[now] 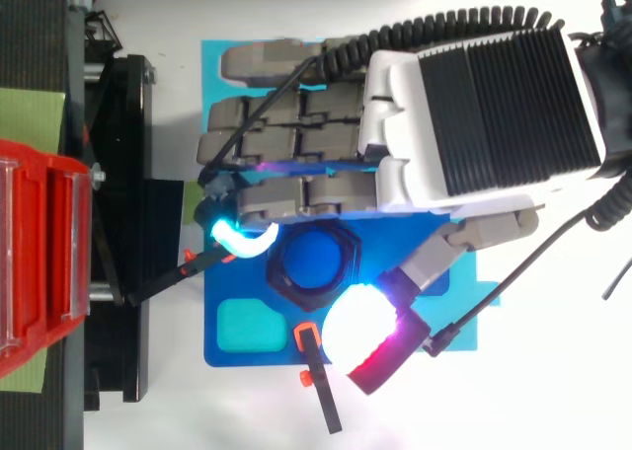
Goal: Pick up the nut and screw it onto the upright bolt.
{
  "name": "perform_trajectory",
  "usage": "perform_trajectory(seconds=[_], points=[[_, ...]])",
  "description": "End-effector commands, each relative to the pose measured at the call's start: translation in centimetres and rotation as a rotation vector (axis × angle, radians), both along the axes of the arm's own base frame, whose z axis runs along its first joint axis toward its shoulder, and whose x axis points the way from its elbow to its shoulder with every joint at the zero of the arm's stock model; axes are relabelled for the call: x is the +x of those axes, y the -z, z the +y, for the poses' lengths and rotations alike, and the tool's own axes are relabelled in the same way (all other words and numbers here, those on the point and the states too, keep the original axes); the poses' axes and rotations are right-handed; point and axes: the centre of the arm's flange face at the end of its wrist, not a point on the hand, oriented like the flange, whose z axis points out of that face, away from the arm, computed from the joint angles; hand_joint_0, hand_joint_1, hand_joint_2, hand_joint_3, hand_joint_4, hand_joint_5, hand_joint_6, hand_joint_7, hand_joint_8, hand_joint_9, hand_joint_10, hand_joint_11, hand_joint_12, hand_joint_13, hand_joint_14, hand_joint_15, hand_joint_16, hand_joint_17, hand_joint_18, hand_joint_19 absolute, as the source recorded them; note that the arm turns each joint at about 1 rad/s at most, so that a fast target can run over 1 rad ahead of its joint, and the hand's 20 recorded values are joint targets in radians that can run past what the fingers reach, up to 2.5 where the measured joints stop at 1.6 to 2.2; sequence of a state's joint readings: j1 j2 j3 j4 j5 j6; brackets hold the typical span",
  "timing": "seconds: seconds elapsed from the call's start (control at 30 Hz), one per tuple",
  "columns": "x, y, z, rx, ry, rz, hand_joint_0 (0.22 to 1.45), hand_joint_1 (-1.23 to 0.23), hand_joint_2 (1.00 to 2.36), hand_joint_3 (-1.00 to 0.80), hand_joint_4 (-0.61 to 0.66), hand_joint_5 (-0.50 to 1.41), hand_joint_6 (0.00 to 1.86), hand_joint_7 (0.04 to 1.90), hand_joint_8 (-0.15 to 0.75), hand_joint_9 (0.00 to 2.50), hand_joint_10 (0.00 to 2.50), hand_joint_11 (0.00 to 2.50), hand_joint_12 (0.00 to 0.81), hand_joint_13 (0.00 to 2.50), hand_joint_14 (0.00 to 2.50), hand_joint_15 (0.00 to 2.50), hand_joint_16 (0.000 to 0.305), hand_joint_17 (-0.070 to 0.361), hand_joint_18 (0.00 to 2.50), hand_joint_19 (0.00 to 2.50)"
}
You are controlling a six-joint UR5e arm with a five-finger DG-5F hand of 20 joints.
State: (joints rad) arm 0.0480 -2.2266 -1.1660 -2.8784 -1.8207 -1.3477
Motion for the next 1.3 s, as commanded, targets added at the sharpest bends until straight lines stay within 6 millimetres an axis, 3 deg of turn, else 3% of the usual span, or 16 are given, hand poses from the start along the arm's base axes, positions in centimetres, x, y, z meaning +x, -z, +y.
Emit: perform_trajectory(seconds=[0.0,0.17,0.23,0.3,0.4,0.63,0.67,0.7,0.73,0.9,1.1,1.27], points=[[-0.1,0.1,-0.6,-0.001,0.002,-0.002,0.51,-0.11,1.0,-0.5,0.24,-0.07,0.5,1.32,0.287,0.55,0.0,0.0,0.258,0.46,0.0,0.0,0.026,0.059,0.22,0.0],[-0.2,0.0,-1.9,-0.014,0.008,-0.007,0.52,-0.16,1.0,-0.5,0.25,-0.04,0.5,1.51,0.302,0.67,0.0,0.0,0.244,0.52,0.0,0.0,0.023,0.052,0.29,0.0],[-0.5,0.1,-2.9,-0.023,0.013,-0.005,0.52,-0.17,1.0,-0.5,0.27,-0.03,0.53,1.46,0.303,0.69,0.0,0.0,0.242,0.53,0.0,0.0,0.023,0.051,0.3,0.0],[-0.5,0.1,-3.1,-0.023,0.013,-0.005,0.52,-0.19,1.0,-0.5,0.24,-0.03,0.63,1.24,0.302,0.76,0.0,0.0,0.225,0.58,0.0,0.0,0.021,0.048,0.35,0.0],[-0.8,0.2,-4.0,-0.025,0.01,0.002,0.53,-0.2,1.0,-0.5,0.22,-0.02,0.68,1.12,0.297,0.82,0.0,0.0,0.218,0.61,0.0,0.0,0.021,0.046,0.39,0.0],[-1.2,0.0,-5.9,-0.025,0.01,-0.006,0.53,-0.2,1.0,-0.5,0.21,-0.01,0.69,1.04,0.294,0.93,0.0,0.0,0.206,0.68,0.0,0.0,0.019,0.044,0.45,0.0],[-1.2,0.0,-6.2,-0.025,0.011,-0.01,0.53,-0.2,1.0,-0.5,0.22,0.0,0.64,1.16,0.295,0.93,0.0,0.0,0.207,0.68,0.0,0.0,0.019,0.043,0.45,0.0],[-1.2,-0.1,-6.3,-0.026,0.008,-0.015,0.53,-0.19,1.0,-0.5,0.23,0.01,0.51,1.44,0.297,0.92,0.0,0.0,0.209,0.66,0.0,0.0,0.019,0.044,0.44,0.0],[-1.3,-0.1,-6.5,-0.026,0.008,-0.017,0.53,-0.19,1.0,-0.5,0.23,0.01,0.5,1.45,0.291,0.88,0.0,0.0,0.209,0.66,0.0,0.0,0.019,0.044,0.44,0.0],[-1.1,-0.8,-7.5,-0.029,-0.002,-0.056,0.52,-0.17,1.0,-0.5,0.28,-0.09,0.5,0.94,0.276,0.78,0.0,0.0,0.227,0.59,0.0,0.0,0.022,0.049,0.34,0.0],[-1.0,-0.7,-7.1,-0.029,-0.008,-0.063,0.5,-0.13,1.0,-0.5,0.2,-0.14,0.5,0.7,0.243,0.62,0.0,0.0,0.245,0.48,0.0,0.0,0.025,0.057,0.22,0.0],[-0.6,-0.8,-6.0,-0.027,-0.012,-0.072,0.49,-0.08,1.0,-0.5,0.15,-0.17,0.5,0.63,0.212,0.4,0.0,0.0,0.284,0.28,0.0,0.0,0.031,0.071,0.04,0.0]])
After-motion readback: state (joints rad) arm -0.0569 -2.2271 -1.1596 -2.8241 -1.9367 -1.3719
